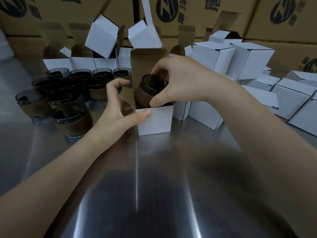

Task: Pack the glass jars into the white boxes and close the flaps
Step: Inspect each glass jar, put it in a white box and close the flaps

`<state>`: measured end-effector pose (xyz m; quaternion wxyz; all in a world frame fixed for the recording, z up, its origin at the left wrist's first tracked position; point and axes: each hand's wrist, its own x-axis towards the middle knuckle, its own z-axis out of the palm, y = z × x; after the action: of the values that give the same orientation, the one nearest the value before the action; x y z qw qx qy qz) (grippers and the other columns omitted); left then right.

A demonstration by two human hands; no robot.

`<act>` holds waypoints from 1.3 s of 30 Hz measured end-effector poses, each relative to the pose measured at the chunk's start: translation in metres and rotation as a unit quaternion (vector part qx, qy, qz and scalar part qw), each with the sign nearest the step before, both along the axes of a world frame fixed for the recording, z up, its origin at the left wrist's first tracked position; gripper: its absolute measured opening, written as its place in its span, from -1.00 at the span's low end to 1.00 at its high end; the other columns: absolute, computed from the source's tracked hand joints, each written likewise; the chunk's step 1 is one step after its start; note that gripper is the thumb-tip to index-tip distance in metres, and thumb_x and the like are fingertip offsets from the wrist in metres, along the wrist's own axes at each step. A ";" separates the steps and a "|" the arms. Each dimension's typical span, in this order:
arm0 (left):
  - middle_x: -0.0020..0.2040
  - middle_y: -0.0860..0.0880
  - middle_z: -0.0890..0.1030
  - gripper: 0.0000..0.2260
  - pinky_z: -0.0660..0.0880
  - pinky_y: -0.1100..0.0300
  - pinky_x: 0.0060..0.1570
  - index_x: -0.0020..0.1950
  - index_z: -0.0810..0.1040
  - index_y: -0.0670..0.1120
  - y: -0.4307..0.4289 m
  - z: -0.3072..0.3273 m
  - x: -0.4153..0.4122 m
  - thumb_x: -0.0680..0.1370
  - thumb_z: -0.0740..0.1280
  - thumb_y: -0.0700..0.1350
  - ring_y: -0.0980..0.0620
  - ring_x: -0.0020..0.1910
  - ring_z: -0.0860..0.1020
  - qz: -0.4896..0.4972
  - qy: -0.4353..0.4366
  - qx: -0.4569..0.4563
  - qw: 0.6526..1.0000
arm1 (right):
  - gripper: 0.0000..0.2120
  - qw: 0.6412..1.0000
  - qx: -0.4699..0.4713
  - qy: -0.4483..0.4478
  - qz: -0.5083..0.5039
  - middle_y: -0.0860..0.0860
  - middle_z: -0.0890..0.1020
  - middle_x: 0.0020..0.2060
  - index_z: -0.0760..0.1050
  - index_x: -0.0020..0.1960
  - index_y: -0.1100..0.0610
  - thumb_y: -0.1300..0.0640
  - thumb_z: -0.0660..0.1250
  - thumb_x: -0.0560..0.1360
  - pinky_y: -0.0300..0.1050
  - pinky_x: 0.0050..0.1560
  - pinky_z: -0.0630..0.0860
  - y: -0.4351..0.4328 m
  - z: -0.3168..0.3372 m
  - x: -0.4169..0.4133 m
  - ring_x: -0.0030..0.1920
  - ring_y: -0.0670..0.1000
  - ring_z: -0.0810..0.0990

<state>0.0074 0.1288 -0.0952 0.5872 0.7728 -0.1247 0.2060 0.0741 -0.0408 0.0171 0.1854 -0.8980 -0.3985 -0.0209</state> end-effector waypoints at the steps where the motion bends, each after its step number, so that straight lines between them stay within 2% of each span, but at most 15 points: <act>1: 0.10 0.36 0.53 -0.35 0.49 0.36 0.09 0.32 0.14 0.04 -0.003 0.000 -0.001 0.40 0.49 -0.06 0.21 0.17 0.56 0.014 -0.004 0.013 1.000 | -0.50 1.000 -0.006 0.006 -0.004 0.01 0.58 0.04 0.51 0.20 0.06 -0.04 0.54 0.33 -0.29 -0.22 0.48 0.001 0.000 -0.001 -0.05 -0.05 0.55; 3: 0.08 0.37 0.52 -0.33 0.49 0.39 0.05 0.31 0.14 0.03 -0.006 0.000 -0.001 0.38 0.50 -0.13 0.25 0.14 0.56 0.037 -0.016 0.031 0.999 | -0.54 1.000 -0.023 0.008 -0.011 0.09 0.60 0.06 0.53 0.19 0.13 0.02 0.52 0.34 -0.17 -0.18 0.56 0.004 -0.001 -0.003 -0.01 0.03 0.58; 5: 0.07 0.37 0.53 -0.32 0.51 0.30 0.10 0.30 0.15 0.04 -0.007 0.000 -0.002 0.36 0.51 -0.11 0.22 0.13 0.57 0.056 -0.024 0.052 0.997 | -0.53 0.999 -0.047 0.009 -0.023 0.15 0.60 0.11 0.52 0.20 0.18 0.06 0.50 0.35 -0.01 -0.03 0.59 0.007 -0.001 -0.007 0.05 0.09 0.59; 8: 0.06 0.46 0.50 -0.27 0.51 0.15 0.19 0.31 0.16 0.11 -0.009 0.002 -0.004 0.32 0.54 0.05 0.21 0.14 0.57 0.085 -0.036 0.090 0.992 | -0.55 0.996 -0.074 0.011 -0.044 0.09 0.59 -0.02 0.52 0.16 0.16 0.03 0.51 0.34 0.01 -0.14 0.50 0.010 0.001 -0.012 -0.03 0.07 0.57; 10: 0.12 0.37 0.50 -0.27 0.51 0.03 0.22 0.32 0.16 0.16 -0.012 0.002 -0.006 0.30 0.52 0.14 0.18 0.14 0.57 0.104 -0.044 0.109 0.988 | -0.60 0.994 -0.091 -0.006 -0.068 -0.02 0.53 -0.18 0.52 0.02 0.09 -0.07 0.54 0.30 -0.01 -0.08 0.32 0.012 0.002 -0.012 -0.11 0.04 0.49; 13: 0.18 0.08 0.52 -0.26 0.51 -0.07 0.22 0.32 0.16 0.22 -0.014 0.002 -0.007 0.29 0.52 0.18 0.07 0.17 0.57 0.128 -0.058 0.136 0.981 | -0.55 0.987 -0.120 -0.027 -0.108 -0.03 0.43 -0.24 0.36 -0.23 0.02 -0.23 0.54 0.26 0.02 0.02 0.18 0.015 0.002 -0.014 -0.02 0.07 0.36; 18: 0.28 -0.01 0.47 -0.25 0.48 -0.04 0.26 0.35 0.16 0.24 -0.020 0.003 -0.009 0.29 0.49 0.23 0.03 0.24 0.52 0.137 -0.071 0.165 0.974 | -0.57 0.977 -0.150 -0.051 -0.142 0.03 0.30 -0.25 0.28 -0.29 0.04 -0.14 0.51 0.32 0.01 0.02 0.16 0.021 -0.008 -0.017 0.01 0.12 0.28; 22: 0.28 -0.03 0.47 -0.25 0.48 0.03 0.27 0.36 0.17 0.21 -0.022 0.005 -0.011 0.28 0.47 0.26 0.05 0.25 0.50 0.139 -0.069 0.174 0.973 | -0.59 0.968 -0.188 -0.059 -0.158 0.07 0.33 -0.20 0.26 -0.28 0.05 -0.08 0.48 0.39 0.05 0.05 0.15 0.026 -0.009 -0.021 0.08 0.15 0.30; 25: 0.29 0.02 0.46 -0.27 0.47 0.07 0.27 0.34 0.17 0.28 -0.022 0.005 -0.012 0.28 0.46 0.26 0.09 0.25 0.49 0.137 -0.072 0.180 0.971 | -0.61 0.964 -0.210 -0.049 -0.156 0.10 0.36 -0.10 0.25 -0.27 0.07 -0.04 0.46 0.42 0.08 0.13 0.20 0.029 -0.009 -0.021 0.19 0.19 0.32; 28: 0.31 0.07 0.45 -0.26 0.46 0.10 0.27 0.36 0.15 0.31 -0.022 0.005 -0.012 0.29 0.45 0.28 0.12 0.26 0.48 0.135 -0.066 0.188 0.971 | -0.61 0.964 -0.219 -0.013 -0.149 0.07 0.33 -0.20 0.24 -0.26 0.06 -0.05 0.43 0.44 0.05 0.09 0.19 0.028 -0.007 -0.020 0.08 0.16 0.29; 30: 0.33 0.12 0.43 -0.25 0.44 0.15 0.27 0.37 0.14 0.33 -0.022 0.006 -0.012 0.29 0.44 0.28 0.13 0.28 0.46 0.131 -0.057 0.186 0.972 | -0.61 0.969 -0.207 0.011 -0.134 0.05 0.32 -0.25 0.24 -0.28 0.07 -0.04 0.43 0.44 0.01 0.05 0.27 0.025 -0.004 -0.018 0.00 0.14 0.30; 32: 0.34 0.19 0.40 -0.26 0.40 0.32 0.25 0.39 0.14 0.35 -0.020 0.006 -0.011 0.30 0.44 0.26 0.19 0.28 0.44 0.131 -0.047 0.184 0.973 | -0.62 0.978 -0.178 0.038 -0.103 0.03 0.36 -0.32 0.27 -0.30 0.08 -0.03 0.45 0.42 -0.13 -0.20 0.33 0.019 0.000 -0.017 -0.14 0.09 0.37; 34: 0.36 0.21 0.37 -0.25 0.36 0.46 0.20 0.44 0.16 0.33 -0.018 0.006 -0.010 0.34 0.45 0.22 0.26 0.29 0.40 0.133 -0.033 0.181 0.974 | -0.72 0.987 -0.130 0.068 -0.069 0.01 0.50 -0.26 0.45 -0.19 0.08 -0.06 0.49 0.38 -0.18 -0.34 0.38 0.012 0.006 -0.016 -0.20 0.02 0.50; 36: 0.38 0.23 0.35 -0.26 0.36 0.40 0.23 0.48 0.16 0.31 -0.016 0.006 -0.009 0.38 0.44 0.16 0.27 0.32 0.38 0.124 -0.011 0.168 0.978 | -0.66 0.992 -0.078 0.074 -0.064 0.00 0.60 -0.06 0.56 0.07 0.09 -0.06 0.50 0.39 -0.24 -0.23 0.49 0.005 0.012 -0.012 -0.04 -0.01 0.58; 39: 0.31 0.34 0.31 -0.32 0.30 0.42 0.24 0.45 0.13 0.36 -0.014 0.008 -0.010 0.42 0.38 0.12 0.37 0.32 0.31 0.093 0.019 0.149 0.984 | -0.80 0.994 0.026 0.073 -0.075 0.03 0.62 0.01 0.61 0.10 0.09 0.10 0.39 0.49 -0.23 -0.12 0.55 -0.003 0.018 -0.005 -0.02 -0.03 0.60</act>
<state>-0.0022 0.1150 -0.0877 0.4457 0.8637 -0.0703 0.2246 0.0692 -0.0437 0.0353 0.2354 -0.9194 -0.3143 0.0208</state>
